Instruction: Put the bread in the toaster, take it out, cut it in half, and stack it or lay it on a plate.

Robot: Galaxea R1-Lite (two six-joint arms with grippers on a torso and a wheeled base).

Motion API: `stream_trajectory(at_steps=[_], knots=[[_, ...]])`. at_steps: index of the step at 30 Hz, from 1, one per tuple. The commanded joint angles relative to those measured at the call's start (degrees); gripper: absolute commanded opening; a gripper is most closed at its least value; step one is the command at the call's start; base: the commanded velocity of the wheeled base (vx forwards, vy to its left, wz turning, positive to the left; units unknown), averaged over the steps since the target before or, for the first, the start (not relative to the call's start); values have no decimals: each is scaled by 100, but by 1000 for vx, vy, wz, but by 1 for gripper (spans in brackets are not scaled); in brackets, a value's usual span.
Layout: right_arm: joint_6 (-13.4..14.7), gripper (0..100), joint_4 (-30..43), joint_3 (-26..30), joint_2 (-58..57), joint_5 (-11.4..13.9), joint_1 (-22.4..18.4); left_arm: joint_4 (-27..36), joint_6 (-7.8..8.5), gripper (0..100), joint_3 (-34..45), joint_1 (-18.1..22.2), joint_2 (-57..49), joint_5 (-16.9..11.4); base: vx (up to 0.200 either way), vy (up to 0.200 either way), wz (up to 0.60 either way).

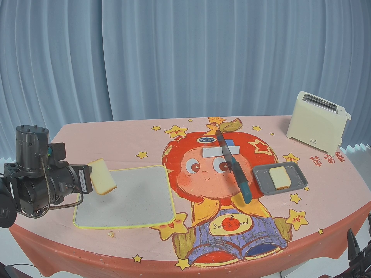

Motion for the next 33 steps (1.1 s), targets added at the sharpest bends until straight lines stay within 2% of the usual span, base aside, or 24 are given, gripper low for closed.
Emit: stream_trajectory(at_steps=[1, 21, 25, 33], knots=[[0, 100, -4, 101, -93, 4, 1, 1, -1, 0, -1, 1, -11, -8, 0, -200, 0], [0, 100, -4, 101, -93, 4, 1, 1, 7, 0, 8, 1, -2, -17, 0, -200, 0], [0, 100, -4, 101, -93, 4, 1, 1, 7, 0, 8, -148, -20, -34, 0, -200, 0], [0, 100, -4, 101, -93, 4, 1, 1, 7, 0, 8, -157, -20, -25, 0, -200, 0]])
